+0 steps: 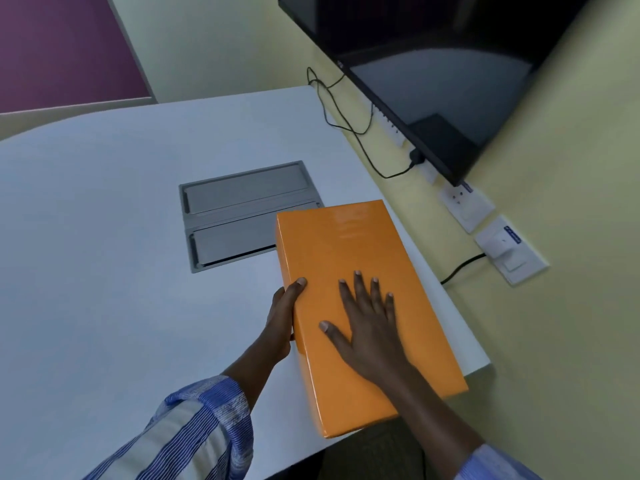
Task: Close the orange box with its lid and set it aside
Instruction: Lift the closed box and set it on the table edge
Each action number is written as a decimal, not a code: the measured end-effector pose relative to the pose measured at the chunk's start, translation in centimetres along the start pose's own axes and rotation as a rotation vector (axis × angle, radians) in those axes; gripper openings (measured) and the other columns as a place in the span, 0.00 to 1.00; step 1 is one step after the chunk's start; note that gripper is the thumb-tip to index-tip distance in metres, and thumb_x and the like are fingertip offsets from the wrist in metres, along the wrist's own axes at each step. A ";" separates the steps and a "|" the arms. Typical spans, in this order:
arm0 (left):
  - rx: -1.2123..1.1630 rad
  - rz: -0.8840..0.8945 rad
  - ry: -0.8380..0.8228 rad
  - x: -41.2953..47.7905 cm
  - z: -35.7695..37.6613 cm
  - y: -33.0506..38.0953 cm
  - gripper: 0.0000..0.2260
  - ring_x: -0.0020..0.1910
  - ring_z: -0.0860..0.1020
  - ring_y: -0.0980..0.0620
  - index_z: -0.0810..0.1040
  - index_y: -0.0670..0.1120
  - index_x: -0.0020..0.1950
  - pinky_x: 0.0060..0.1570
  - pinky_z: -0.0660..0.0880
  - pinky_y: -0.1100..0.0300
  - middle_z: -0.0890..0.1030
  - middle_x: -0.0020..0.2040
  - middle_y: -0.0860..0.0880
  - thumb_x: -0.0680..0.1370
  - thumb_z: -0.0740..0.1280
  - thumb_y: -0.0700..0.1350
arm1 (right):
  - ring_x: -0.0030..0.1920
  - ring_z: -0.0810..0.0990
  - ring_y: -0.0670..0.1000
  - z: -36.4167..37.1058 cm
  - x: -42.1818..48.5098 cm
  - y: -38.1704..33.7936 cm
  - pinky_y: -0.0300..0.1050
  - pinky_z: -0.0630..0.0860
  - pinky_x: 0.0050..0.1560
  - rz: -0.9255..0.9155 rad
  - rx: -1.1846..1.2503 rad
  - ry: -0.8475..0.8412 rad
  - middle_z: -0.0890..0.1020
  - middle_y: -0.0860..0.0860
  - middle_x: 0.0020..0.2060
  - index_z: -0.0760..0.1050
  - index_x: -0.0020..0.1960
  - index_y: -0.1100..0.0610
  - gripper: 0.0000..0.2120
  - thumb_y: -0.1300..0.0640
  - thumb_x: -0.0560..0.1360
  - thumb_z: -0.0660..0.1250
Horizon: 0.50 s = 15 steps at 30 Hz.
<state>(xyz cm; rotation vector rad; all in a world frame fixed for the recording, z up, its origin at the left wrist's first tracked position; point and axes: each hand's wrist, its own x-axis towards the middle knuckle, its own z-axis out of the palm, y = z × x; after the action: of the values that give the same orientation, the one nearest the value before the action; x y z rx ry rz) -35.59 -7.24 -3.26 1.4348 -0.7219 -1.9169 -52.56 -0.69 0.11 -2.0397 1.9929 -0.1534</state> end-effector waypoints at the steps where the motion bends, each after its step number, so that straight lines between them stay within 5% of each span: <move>1: -0.004 -0.017 0.002 0.4 0.9 -0.3 0.47 0.65 0.77 0.42 0.66 0.56 0.74 0.65 0.72 0.34 0.78 0.68 0.48 0.60 0.68 0.76 | 0.80 0.33 0.56 0.0 0.0 0.8 0.64 0.36 0.78 0.008 -0.006 -0.002 0.38 0.50 0.82 0.41 0.82 0.45 0.41 0.26 0.76 0.44; 15: -0.073 -0.085 0.026 3.8 8.7 -1.1 0.40 0.59 0.78 0.45 0.66 0.58 0.72 0.44 0.76 0.48 0.79 0.63 0.50 0.65 0.68 0.74 | 0.80 0.33 0.57 -1.2 2.0 8.0 0.66 0.38 0.78 0.040 -0.075 0.034 0.39 0.49 0.82 0.40 0.82 0.44 0.40 0.25 0.77 0.43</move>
<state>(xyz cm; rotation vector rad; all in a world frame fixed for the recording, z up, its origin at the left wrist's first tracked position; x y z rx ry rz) -44.99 -8.93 -4.22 1.4637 -0.5812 -1.9648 -60.53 -2.86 -1.16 -2.0545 2.0878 -0.1065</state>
